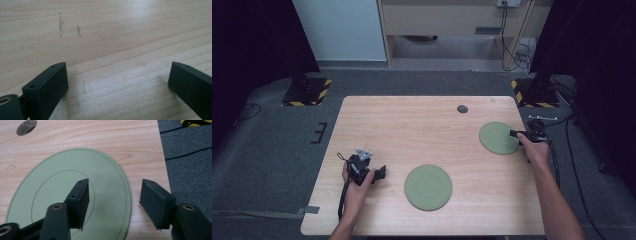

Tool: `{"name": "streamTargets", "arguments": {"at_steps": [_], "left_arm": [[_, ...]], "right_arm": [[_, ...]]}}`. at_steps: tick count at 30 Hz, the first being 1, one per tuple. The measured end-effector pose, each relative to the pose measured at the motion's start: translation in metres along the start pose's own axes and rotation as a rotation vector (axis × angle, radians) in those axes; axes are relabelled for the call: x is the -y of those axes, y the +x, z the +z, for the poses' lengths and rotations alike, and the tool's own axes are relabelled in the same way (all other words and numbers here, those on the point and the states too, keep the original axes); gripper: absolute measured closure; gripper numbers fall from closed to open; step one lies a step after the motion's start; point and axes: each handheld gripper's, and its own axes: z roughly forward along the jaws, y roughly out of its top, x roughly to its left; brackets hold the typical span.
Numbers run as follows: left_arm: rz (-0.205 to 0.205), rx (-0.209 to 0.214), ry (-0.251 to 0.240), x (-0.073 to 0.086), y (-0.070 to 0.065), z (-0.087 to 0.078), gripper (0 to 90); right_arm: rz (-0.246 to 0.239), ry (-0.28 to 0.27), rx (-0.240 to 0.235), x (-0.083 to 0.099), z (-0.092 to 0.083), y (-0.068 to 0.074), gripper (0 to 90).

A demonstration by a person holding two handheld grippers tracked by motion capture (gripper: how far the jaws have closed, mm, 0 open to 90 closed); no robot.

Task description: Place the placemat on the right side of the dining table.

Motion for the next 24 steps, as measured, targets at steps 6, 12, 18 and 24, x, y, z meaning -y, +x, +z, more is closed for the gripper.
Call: {"name": "streamTargets", "arguments": {"at_steps": [6,12,18,24], "left_arm": [[0.000,0.000,0.000,0.000,0.000,0.000,2.4],[0.000,0.000,0.000,0.000,0.000,0.000,2.5],[0.001,0.000,0.000,0.000,0.000,0.000,2.5],[0.004,0.002,-0.001,0.000,0.000,0.000,2.5]], "right_arm": [[0.011,-0.032,-0.020,-0.004,-0.001,0.006,24.6],[0.007,-0.059,-0.037,-0.006,-0.002,0.014,12.2],[-0.003,-0.065,-0.044,-0.007,-0.006,0.025,8.5],[-0.034,-0.100,-0.053,-0.008,-0.016,0.033,8.9]]}}
